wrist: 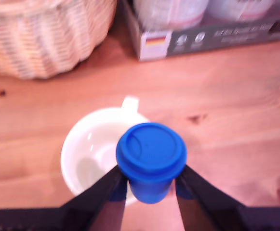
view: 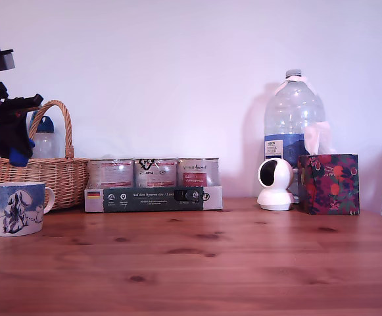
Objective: Pick up the coffee capsules from the table one by one and drop them inside the nearest coffee cup
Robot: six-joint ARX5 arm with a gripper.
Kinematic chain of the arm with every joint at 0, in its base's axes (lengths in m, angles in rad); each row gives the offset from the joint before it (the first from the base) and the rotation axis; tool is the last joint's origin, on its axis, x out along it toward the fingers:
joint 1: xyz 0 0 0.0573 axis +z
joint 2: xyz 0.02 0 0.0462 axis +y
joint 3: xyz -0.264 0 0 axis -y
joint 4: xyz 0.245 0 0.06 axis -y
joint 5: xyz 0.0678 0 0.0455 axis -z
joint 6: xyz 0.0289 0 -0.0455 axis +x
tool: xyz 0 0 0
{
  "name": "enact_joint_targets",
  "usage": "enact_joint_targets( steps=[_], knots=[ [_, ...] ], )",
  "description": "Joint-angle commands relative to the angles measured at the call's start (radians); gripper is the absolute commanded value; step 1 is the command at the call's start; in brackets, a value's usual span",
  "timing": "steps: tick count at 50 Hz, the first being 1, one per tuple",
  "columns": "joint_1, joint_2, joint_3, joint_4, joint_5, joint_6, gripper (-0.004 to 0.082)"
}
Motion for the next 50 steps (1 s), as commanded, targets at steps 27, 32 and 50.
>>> enact_joint_targets(
  steps=[27,32,50],
  knots=[
    [0.02,-0.001,0.111,-0.175,-0.026,0.039,0.0178],
    [0.024,0.031,0.154,-0.227,-0.026,0.047,0.0178],
    [0.024,0.187,0.349,-0.404,-0.041,0.065,0.0178]
  ],
)
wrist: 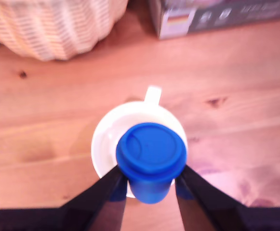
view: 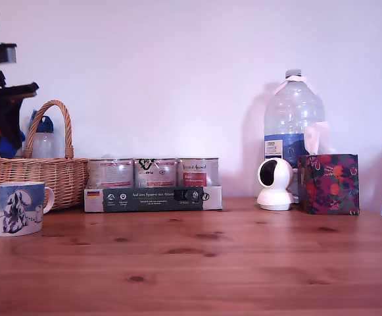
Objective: Pick up the coffee capsules from the table one by one and drop them inside the nearest coffee cup
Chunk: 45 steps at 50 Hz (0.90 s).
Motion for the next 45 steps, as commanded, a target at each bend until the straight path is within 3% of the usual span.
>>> enact_joint_targets(
  steps=[1,40,43,45],
  knots=[
    [0.003,0.037,0.032,-0.028,-0.002,0.009,0.0178],
    [0.0,0.098,0.073,-0.031,-0.002,0.043,0.018],
    [0.0,0.098,0.073,-0.027,-0.002,0.043,0.0201],
    [0.0,0.098,0.073,-0.022,-0.002,0.043,0.0258]
  ],
)
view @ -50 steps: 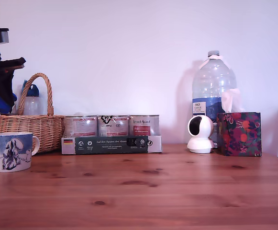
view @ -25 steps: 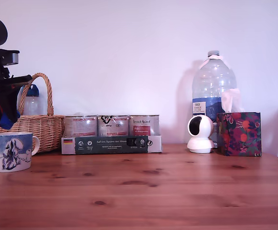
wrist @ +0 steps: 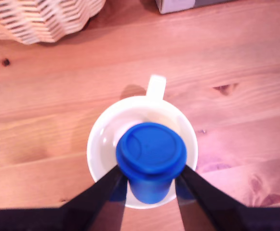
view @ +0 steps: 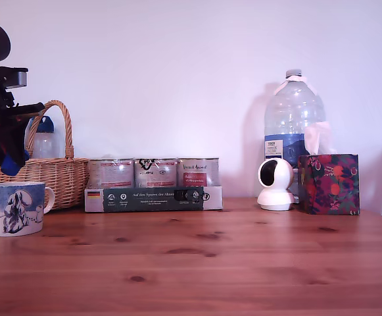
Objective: Pick up the coffee capsules from the table one by one and drop them inside the nearest coffee cup
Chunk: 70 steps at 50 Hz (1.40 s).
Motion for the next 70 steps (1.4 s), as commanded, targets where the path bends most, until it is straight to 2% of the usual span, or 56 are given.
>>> enact_joint_targets(
  steps=[1,5,7,9,14,17,22,30,32,38,52,57,70],
  knots=[
    [0.0,0.025,0.01,0.013,-0.001,0.009,0.0308],
    [0.0,0.025,0.01,0.031,-0.001,0.006,0.0589],
    [0.0,0.025,0.01,0.037,0.0,0.008,0.0681],
    [0.0,0.025,0.01,0.038,0.001,0.008,0.071],
    [0.001,0.024,0.01,0.041,0.0,0.015,0.0703],
    [0.001,0.019,0.01,0.046,0.0,0.015,0.0663],
    [-0.001,-0.003,0.01,0.064,0.011,0.015,0.0495],
    [-0.004,-0.063,0.01,0.084,0.065,0.015,0.0056],
    [-0.004,-0.076,0.01,0.084,0.078,0.015,-0.0028],
    [-0.003,-0.118,0.01,0.074,0.085,0.015,-0.0019],
    [-0.004,-0.22,0.006,0.045,0.136,0.012,-0.002],
    [-0.004,-0.269,-0.012,0.042,0.139,0.011,-0.002],
    [-0.003,-0.491,-0.217,0.129,0.138,-0.009,-0.002]
  ],
)
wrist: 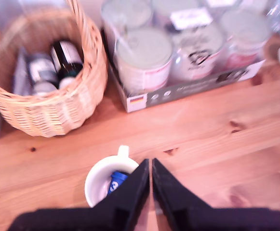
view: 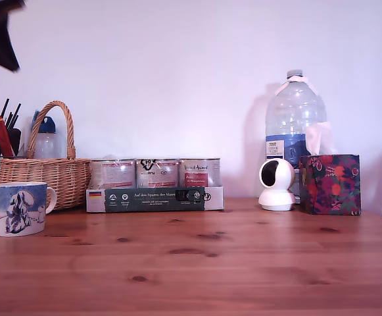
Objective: Pick up the coffee capsules from the table one by one and drop them inside the nearest coffee cup
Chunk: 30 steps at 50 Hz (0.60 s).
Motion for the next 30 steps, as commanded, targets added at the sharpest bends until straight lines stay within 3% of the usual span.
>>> enact_joint_targets(
  steps=[1,19,30],
  knots=[
    [-0.002,-0.048,-0.079,0.032,0.0,-0.015,-0.002],
    [-0.002,-0.393,-0.451,0.221,-0.035,-0.095,-0.0019],
    [-0.002,-0.58,-0.636,0.277,-0.045,-0.111,-0.0019]
  ],
)
